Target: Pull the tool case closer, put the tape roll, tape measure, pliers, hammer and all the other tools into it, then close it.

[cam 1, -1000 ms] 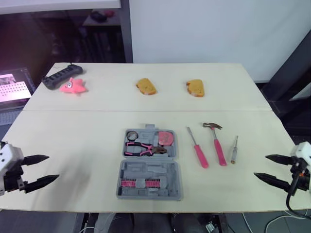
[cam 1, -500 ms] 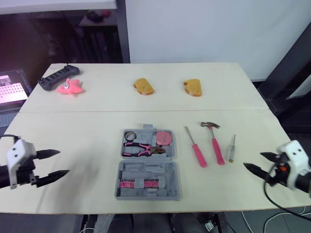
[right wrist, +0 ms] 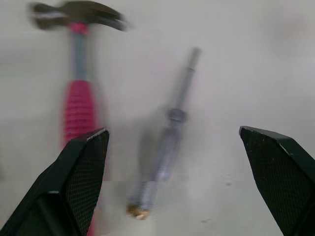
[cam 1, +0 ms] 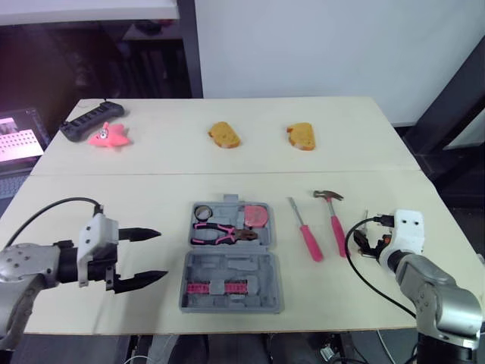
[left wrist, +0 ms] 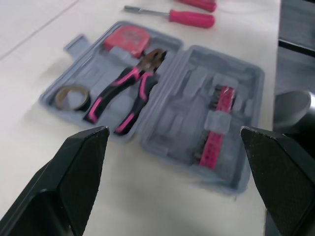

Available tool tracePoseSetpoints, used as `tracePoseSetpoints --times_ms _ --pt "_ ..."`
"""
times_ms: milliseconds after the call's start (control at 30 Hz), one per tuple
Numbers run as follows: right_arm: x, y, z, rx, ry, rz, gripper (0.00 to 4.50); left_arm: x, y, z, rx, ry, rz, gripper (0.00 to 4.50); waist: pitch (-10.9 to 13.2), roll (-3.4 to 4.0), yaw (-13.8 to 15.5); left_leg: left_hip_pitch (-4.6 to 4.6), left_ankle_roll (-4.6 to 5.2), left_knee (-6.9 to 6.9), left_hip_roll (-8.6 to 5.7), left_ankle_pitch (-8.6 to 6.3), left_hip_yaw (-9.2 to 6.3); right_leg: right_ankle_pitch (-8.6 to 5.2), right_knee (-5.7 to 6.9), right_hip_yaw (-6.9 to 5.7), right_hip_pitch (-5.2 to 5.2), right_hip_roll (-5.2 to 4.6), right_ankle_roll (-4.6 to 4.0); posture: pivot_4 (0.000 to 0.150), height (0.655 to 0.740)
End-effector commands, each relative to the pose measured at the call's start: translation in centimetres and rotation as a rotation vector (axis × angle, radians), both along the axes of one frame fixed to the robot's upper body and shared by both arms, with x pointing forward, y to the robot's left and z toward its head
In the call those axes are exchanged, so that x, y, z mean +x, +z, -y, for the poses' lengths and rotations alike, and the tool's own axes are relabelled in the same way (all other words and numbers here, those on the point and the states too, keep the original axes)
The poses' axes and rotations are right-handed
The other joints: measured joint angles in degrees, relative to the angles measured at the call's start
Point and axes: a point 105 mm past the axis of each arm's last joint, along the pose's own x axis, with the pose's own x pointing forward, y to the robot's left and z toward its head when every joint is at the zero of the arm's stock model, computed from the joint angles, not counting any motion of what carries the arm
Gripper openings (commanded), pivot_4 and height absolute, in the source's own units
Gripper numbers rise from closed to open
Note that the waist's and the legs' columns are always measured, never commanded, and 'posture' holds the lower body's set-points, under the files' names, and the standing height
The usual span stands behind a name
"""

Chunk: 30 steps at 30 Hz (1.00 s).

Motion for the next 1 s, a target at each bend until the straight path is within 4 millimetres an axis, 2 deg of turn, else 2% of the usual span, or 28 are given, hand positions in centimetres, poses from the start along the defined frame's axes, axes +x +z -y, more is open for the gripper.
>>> tracePoseSetpoints --times_ms 33,267,400,600,700,800,867,933,1000 --pt "0.8 0.2 0.4 -0.001 -0.031 0.024 4.50 -0.6 1.1 1.0 -0.017 -0.053 0.046 4.47 0.00 0.01 -0.04 0.00 0.00 0.00 0.00 0.00 -0.01 0.00 0.02 0.00 0.00 0.01 0.00 0.150 0.7400" --pt "2.0 -1.5 -0.4 0.023 -0.040 -0.025 4.50 -1.0 1.1 1.4 -0.008 -0.067 0.049 4.47 -0.01 0.02 -0.02 0.00 0.01 0.03 0.00 0.00 0.00 0.01 0.04 0.00 0.00 0.01 0.02 0.150 0.7400" --pt "2.1 -2.1 -0.2 0.019 -0.057 -0.048 3.22 -0.9 1.1 1.6 -0.008 -0.068 0.054 4.50 -0.02 0.02 0.01 0.02 0.01 0.04 0.00 0.00 -0.01 0.01 0.04 0.00 0.04 0.01 0.01 0.150 0.7400" --pt "2.3 -2.6 -0.1 0.023 -0.057 -0.056 0.14 -0.7 1.1 1.7 -0.003 -0.068 0.056 4.50 -0.06 -0.05 0.10 0.03 0.01 0.06 0.00 0.00 -0.01 0.01 0.03 0.00 0.09 0.00 0.02 0.150 0.7400" --pt "2.2 -2.3 0.2 0.025 -0.066 -0.045 0.01 -0.7 1.1 1.7 -0.002 -0.068 0.057 4.50 -0.06 -0.05 0.10 0.04 0.01 0.06 0.00 0.00 -0.01 0.01 0.03 0.00 0.09 0.01 0.02 0.150 0.7400" --pt "2.8 0.1 0.2 0.015 -0.050 0.058 0.01 -0.6 1.2 1.7 -0.003 -0.065 0.057 4.50 -0.05 -0.04 0.11 0.04 0.00 0.06 0.00 0.00 -0.01 0.01 0.03 0.00 0.09 0.00 0.02 0.150 0.7400" --pt "3.1 3.3 -0.3 -0.011 0.004 0.172 0.01 -0.5 1.1 1.7 -0.002 -0.058 0.058 4.50 0.00 0.05 0.10 0.02 0.01 0.05 0.00 0.00 -0.01 0.02 0.03 0.00 0.08 0.00 0.03 0.150 0.7400" --pt "3.1 5.4 -0.9 -0.033 0.046 0.239 0.01 -0.3 1.1 1.6 -0.001 -0.052 0.060 4.50 0.08 0.21 0.06 -0.01 0.01 0.04 0.00 0.00 -0.01 0.02 0.04 0.00 0.02 0.00 0.04 0.150 0.7400" --pt "2.5 8.0 -2.6 -0.008 0.152 0.310 0.01 -0.1 1.2 1.5 -0.005 -0.043 0.059 4.50 0.07 0.22 0.03 0.02 0.01 0.03 0.00 0.00 -0.02 0.02 0.05 0.00 0.03 0.02 0.05 0.150 0.7400"
